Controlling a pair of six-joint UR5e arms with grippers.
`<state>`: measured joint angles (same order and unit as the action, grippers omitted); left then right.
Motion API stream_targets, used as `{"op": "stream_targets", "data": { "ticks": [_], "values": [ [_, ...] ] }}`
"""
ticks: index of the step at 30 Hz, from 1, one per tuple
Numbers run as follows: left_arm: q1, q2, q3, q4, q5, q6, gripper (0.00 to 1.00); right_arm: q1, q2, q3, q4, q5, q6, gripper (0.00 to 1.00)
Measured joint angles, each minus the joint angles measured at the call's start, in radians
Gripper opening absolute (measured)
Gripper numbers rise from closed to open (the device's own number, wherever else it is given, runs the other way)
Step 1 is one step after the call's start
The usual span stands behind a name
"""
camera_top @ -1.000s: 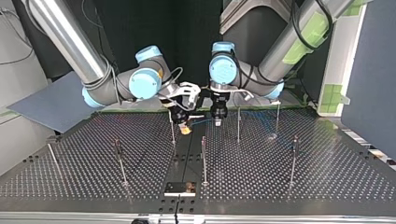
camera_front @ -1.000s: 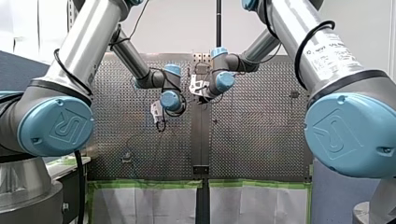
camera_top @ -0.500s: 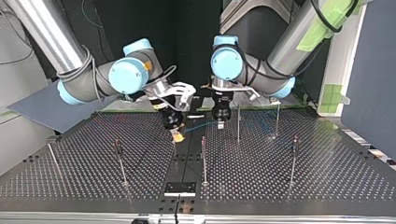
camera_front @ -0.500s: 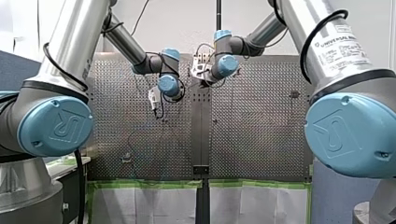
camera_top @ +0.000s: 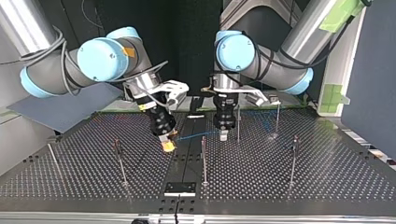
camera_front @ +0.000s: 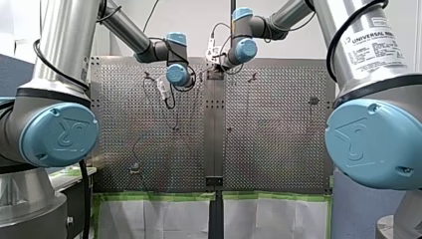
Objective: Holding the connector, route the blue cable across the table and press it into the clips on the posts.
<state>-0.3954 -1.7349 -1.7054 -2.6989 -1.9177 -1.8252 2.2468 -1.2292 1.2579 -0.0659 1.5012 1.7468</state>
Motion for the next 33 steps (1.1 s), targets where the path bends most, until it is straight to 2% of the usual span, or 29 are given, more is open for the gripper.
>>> {"op": "stream_targets", "data": {
  "ticks": [4, 8, 16, 22, 27, 33],
  "values": [
    [0.011, 0.037, 0.001, 0.002, 0.021, -0.006, 0.0, -0.001, -0.037, 0.0, -0.003, -0.011, 0.014, 0.0],
    [0.016, 0.044, 0.001, -0.006, 0.036, -0.006, 0.0, -0.003, -0.053, 0.0, -0.003, -0.013, 0.019, 0.0],
    [0.023, 0.035, -0.005, -0.008, 0.048, -0.009, 0.0, -0.008, -0.015, 0.005, 0.002, -0.005, 0.021, 0.0],
    [0.025, -0.004, -0.006, 0.019, 0.091, -0.01, 0.0, -0.017, 0.018, 0.007, 0.002, -0.001, 0.019, 0.0],
    [0.033, -0.015, 0.004, 0.048, 0.112, -0.024, 0.0, -0.029, 0.026, 0.007, 0.001, -0.001, 0.02, 0.0],
    [0.053, -0.022, 0.025, 0.054, 0.125, -0.031, 0.0, -0.042, 0.027, 0.007, -0.003, -0.002, 0.023, 0.0]
  ]
}}
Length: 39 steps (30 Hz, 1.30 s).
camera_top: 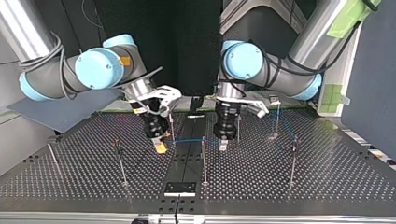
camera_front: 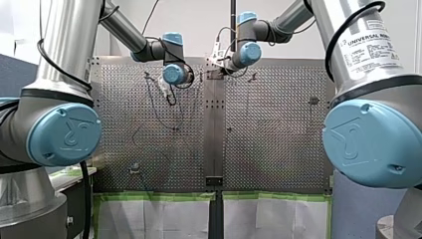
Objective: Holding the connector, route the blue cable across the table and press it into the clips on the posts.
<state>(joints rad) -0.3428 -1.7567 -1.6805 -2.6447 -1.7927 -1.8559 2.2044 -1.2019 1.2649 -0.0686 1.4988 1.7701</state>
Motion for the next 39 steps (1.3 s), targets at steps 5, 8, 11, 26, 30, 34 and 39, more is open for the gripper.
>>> {"op": "stream_targets", "data": {
  "ticks": [5, 8, 11, 26, 30, 34, 39],
  "values": [
    [0.011, -0.022, 0.018, -0.01, 0.01, -0.001, 0.0, -0.013, 0.002, 0.0, -0.004, -0.008, 0.007, 0.0],
    [0.018, -0.045, 0.04, -0.02, 0.012, 0.0, 0.0, -0.023, 0.006, -0.001, -0.005, -0.011, 0.011, 0.0],
    [0.027, -0.07, 0.064, -0.024, 0.015, 0.001, 0.0, -0.033, 0.013, -0.001, -0.008, -0.015, 0.015, 0.0],
    [0.069, -0.142, 0.125, -0.058, 0.041, -0.008, 0.21, -0.073, 0.025, -0.001, -0.022, -0.029, 0.024, 0.0],
    [0.061, -0.141, 0.125, -0.071, 0.031, -0.016, 0.56, -0.075, 0.025, -0.001, -0.022, -0.031, 0.023, 0.0],
    [0.051, -0.14, 0.125, -0.089, 0.025, -0.011, 0.82, -0.078, 0.025, -0.001, -0.022, -0.031, 0.02, 0.0],
    [0.038, -0.135, 0.125, -0.127, 0.021, 0.012, 0.85, -0.085, 0.026, -0.001, -0.023, -0.031, 0.018, 0.0]
  ]
}}
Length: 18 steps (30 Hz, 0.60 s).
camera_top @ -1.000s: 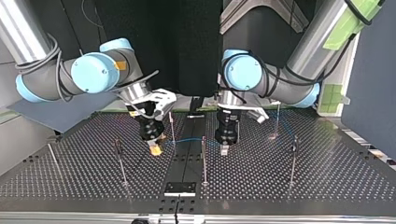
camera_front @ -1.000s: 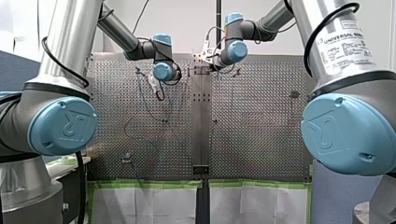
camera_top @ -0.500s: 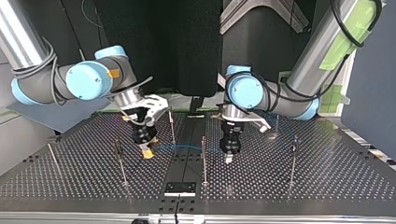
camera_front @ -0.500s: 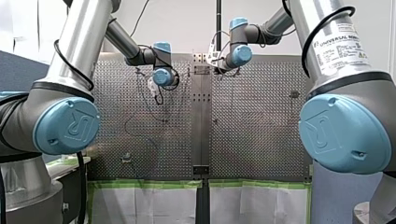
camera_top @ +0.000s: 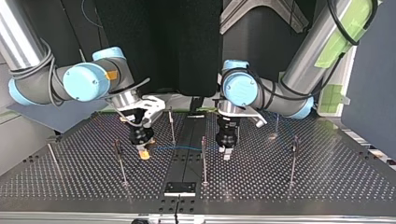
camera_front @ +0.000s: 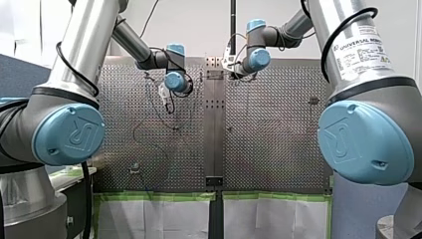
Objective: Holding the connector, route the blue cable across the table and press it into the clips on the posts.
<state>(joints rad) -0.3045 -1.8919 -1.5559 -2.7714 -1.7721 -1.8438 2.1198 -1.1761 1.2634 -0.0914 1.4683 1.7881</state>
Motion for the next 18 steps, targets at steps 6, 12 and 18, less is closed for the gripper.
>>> {"op": "stream_targets", "data": {
  "ticks": [6, 12, 18],
  "values": [
    [-0.014, 0.032, -0.001, -0.055, 0.0, 0.0, 0.87, -0.009, 0.002, 0.0, -0.003, -0.002, 0.0, 0.0],
    [-0.024, 0.064, -0.004, -0.099, 0.0, 0.005, 1.0, -0.012, 0.003, 0.0, -0.004, -0.006, -0.001, 0.0],
    [-0.035, 0.08, -0.03, -0.148, -0.028, 0.02, 1.0, -0.014, 0.003, 0.0, -0.004, -0.008, -0.002, 0.0]
  ]
}}
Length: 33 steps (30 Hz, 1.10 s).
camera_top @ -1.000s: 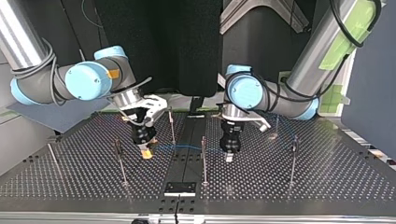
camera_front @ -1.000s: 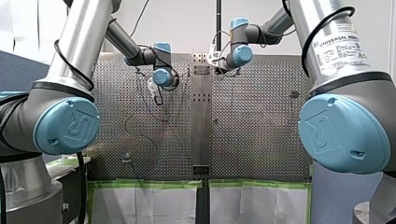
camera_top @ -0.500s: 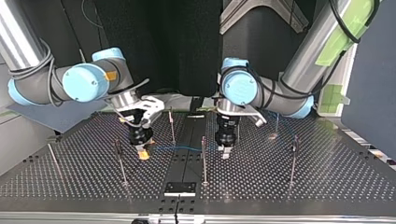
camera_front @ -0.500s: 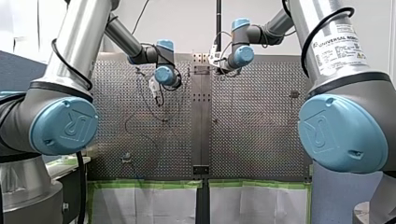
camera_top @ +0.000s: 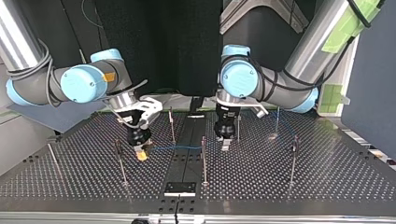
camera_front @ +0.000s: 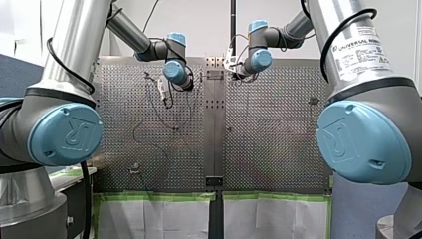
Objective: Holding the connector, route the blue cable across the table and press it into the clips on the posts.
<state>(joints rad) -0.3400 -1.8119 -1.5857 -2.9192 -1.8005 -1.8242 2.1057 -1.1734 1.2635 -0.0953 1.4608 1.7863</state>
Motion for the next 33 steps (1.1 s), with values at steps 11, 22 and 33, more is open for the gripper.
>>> {"op": "stream_targets", "data": {
  "ticks": [11, 22, 33],
  "values": [
    [-0.024, 0.076, -0.079, -0.008, -0.009, -0.028, 1.0, -0.014, 0.0, 0.0, 0.002, -0.002, -0.002, 0.0],
    [-0.069, 0.176, -0.099, -0.01, 0.042, -0.033, 1.0, -0.029, -0.001, 0.0, 0.004, -0.002, -0.002, 0.0],
    [-0.158, 0.188, -0.049, 0.003, -0.014, -0.021, 1.0, -0.043, -0.01, -0.009, 0.005, -0.004, -0.002, 0.0]
  ]
}}
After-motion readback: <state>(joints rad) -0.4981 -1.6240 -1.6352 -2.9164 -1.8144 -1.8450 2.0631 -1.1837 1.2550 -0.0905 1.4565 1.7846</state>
